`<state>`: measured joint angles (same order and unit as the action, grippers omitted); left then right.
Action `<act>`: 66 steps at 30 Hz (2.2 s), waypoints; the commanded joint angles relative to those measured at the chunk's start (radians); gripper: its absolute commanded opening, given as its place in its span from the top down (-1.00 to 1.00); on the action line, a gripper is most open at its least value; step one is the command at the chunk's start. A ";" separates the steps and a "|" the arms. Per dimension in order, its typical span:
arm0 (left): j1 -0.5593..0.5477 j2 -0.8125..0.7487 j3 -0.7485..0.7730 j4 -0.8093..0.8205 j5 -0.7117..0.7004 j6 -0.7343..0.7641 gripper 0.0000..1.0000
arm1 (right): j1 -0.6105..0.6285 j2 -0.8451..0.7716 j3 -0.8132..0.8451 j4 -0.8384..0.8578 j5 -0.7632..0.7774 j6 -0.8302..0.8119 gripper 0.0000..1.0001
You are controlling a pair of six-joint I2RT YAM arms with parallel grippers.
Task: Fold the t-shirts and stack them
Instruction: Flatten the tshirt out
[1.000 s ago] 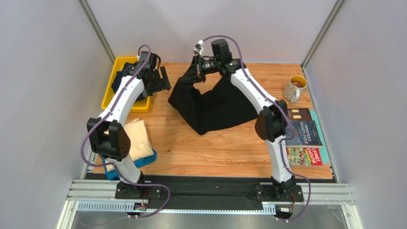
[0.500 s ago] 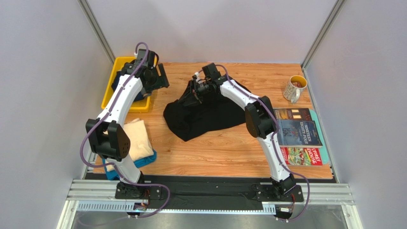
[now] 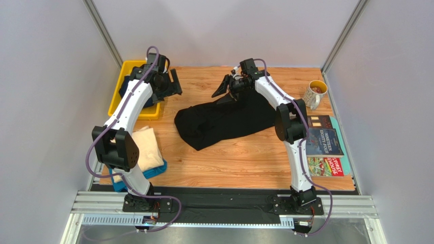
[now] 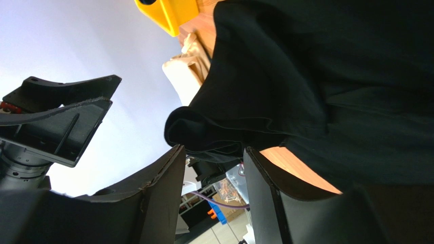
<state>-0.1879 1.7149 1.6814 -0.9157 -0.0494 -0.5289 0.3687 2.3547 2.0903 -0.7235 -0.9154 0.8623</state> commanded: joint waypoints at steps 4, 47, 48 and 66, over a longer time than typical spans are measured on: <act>0.002 0.057 0.075 0.012 0.140 0.033 -0.72 | 0.024 -0.002 0.022 -0.114 0.018 -0.104 -0.04; -0.154 0.236 -0.063 0.003 0.246 0.087 1.00 | -0.177 -0.067 -0.220 -0.234 0.147 -0.315 0.92; -0.154 0.229 -0.046 -0.008 0.203 0.093 1.00 | -0.177 -0.074 -0.220 -0.237 0.159 -0.325 0.99; -0.165 0.256 0.051 -0.078 0.453 0.168 -0.15 | -0.192 -0.048 -0.228 -0.312 0.251 -0.396 0.35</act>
<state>-0.3191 1.9312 1.7252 -0.9321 0.3050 -0.3946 0.1780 2.3352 1.8488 -1.0142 -0.6662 0.4889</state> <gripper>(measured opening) 0.518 0.291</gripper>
